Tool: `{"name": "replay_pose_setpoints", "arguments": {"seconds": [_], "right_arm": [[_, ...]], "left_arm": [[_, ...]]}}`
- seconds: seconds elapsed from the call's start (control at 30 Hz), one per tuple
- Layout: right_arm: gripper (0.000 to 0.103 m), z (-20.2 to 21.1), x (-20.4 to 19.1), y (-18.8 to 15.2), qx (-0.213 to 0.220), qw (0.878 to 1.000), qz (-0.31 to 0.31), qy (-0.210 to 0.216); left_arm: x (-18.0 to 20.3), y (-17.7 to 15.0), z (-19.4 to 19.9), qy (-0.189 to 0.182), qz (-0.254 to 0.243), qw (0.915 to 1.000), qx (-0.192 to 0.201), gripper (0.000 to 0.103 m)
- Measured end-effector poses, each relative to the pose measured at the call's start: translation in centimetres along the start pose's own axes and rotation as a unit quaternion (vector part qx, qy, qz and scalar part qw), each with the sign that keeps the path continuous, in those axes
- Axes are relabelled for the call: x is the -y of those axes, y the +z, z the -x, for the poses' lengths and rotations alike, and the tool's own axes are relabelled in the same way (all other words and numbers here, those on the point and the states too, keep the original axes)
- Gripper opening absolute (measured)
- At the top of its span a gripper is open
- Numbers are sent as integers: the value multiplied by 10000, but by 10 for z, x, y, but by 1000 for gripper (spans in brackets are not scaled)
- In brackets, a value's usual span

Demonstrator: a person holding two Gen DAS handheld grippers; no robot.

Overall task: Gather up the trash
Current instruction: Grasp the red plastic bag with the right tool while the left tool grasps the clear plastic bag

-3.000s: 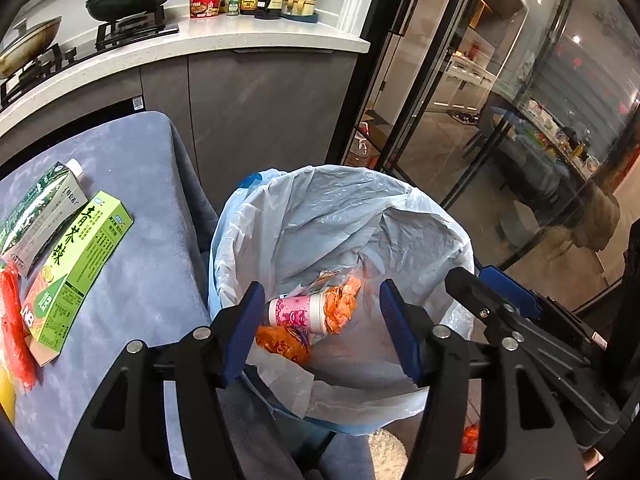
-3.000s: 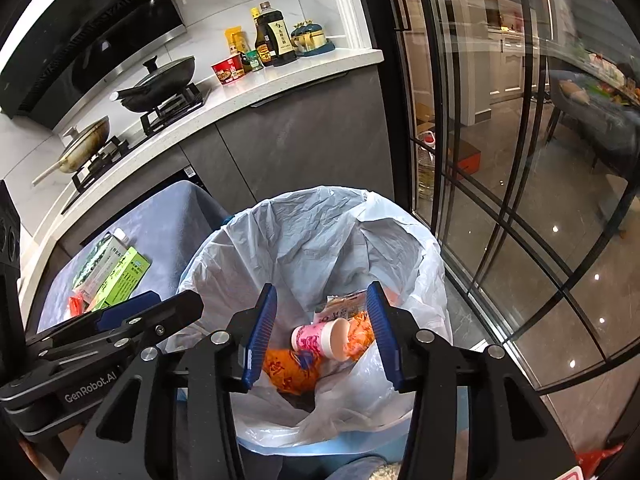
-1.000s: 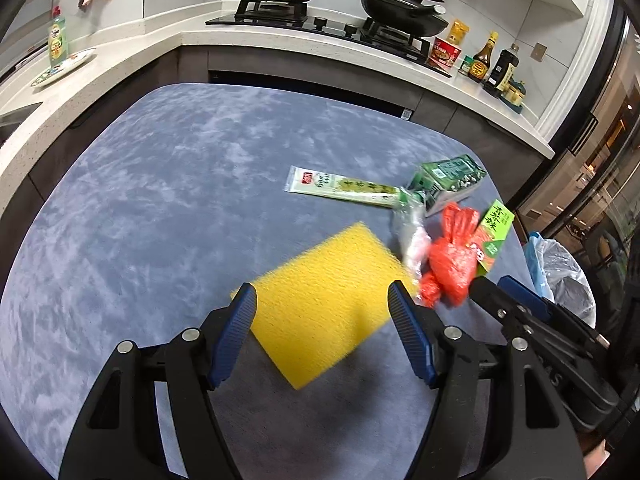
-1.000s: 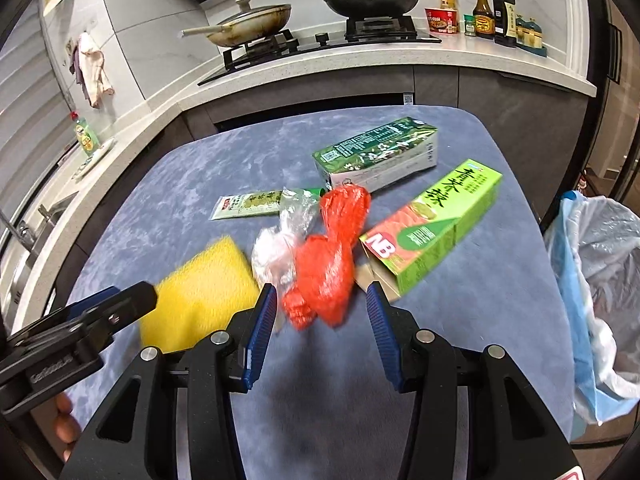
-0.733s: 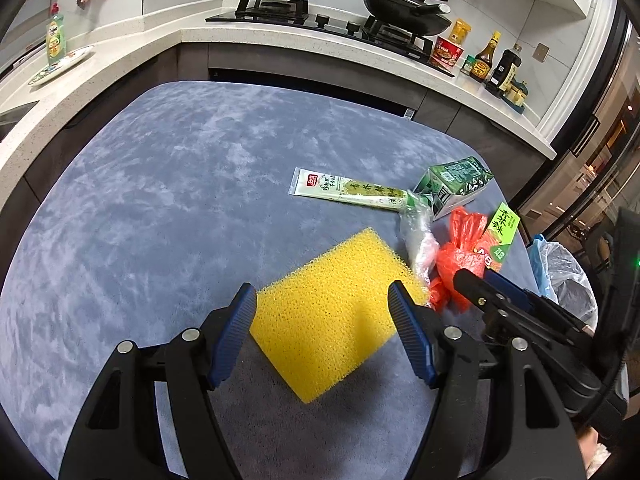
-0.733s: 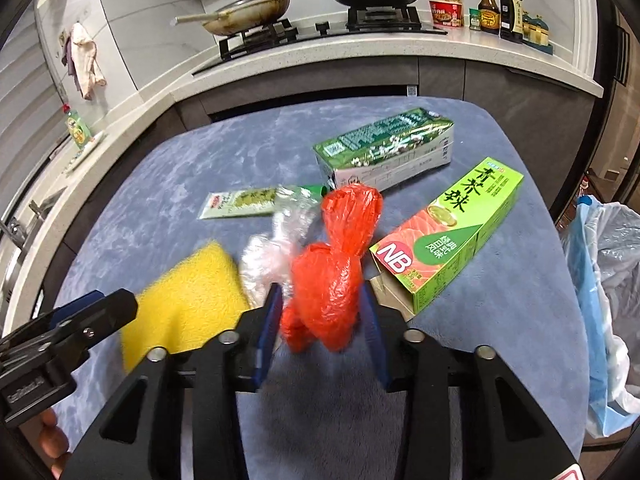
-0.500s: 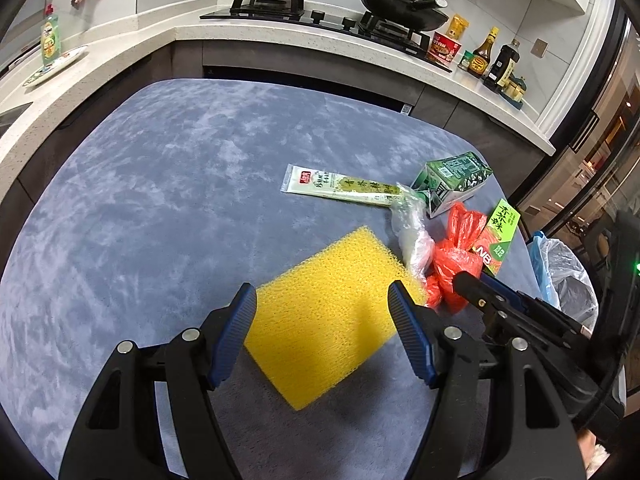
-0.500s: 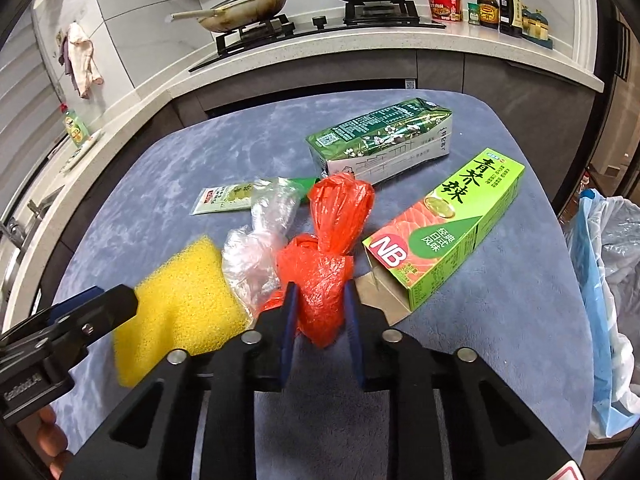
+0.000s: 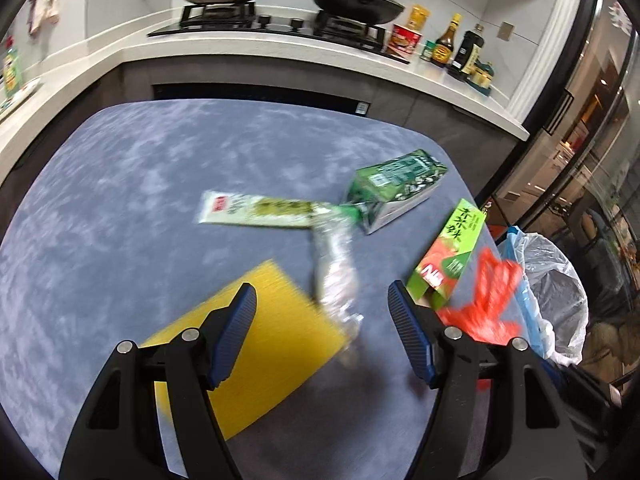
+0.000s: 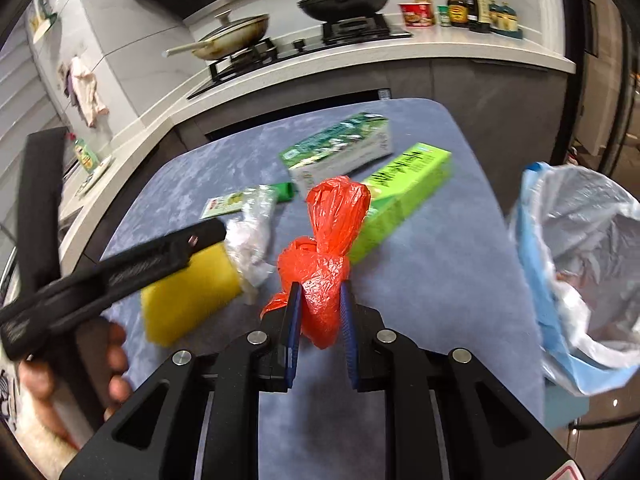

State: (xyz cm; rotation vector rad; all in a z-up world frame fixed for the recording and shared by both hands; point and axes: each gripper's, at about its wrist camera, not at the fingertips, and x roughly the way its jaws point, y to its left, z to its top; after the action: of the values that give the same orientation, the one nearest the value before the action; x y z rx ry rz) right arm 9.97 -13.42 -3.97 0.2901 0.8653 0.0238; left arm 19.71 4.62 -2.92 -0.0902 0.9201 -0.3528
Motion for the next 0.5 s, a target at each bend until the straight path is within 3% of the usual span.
{"name": "replay_pose_setpoints", "arguments": {"seconds": [0.07, 0.2, 0.27, 0.4, 0.5], "right_arm": [[18, 5, 9, -2, 5, 10000, -62, -54], [18, 10, 25, -3, 2, 9997, -203, -150], [18, 11, 30, -4, 4, 9995, -252, -174], [18, 12, 38, -6, -3, 9993, -323, -186], [18, 13, 41, -8, -1, 9992, -358, -177]], "left_arm": [[9, 3, -9, 5, -108, 9999, 7, 64], [18, 6, -25, 2, -211, 9997, -74, 54], [20, 5, -33, 1, -228, 9996, -146, 48], [23, 2, -45, 60, -273, 9990, -335, 22], [24, -2, -45, 80, -262, 9991, -333, 17]]}}
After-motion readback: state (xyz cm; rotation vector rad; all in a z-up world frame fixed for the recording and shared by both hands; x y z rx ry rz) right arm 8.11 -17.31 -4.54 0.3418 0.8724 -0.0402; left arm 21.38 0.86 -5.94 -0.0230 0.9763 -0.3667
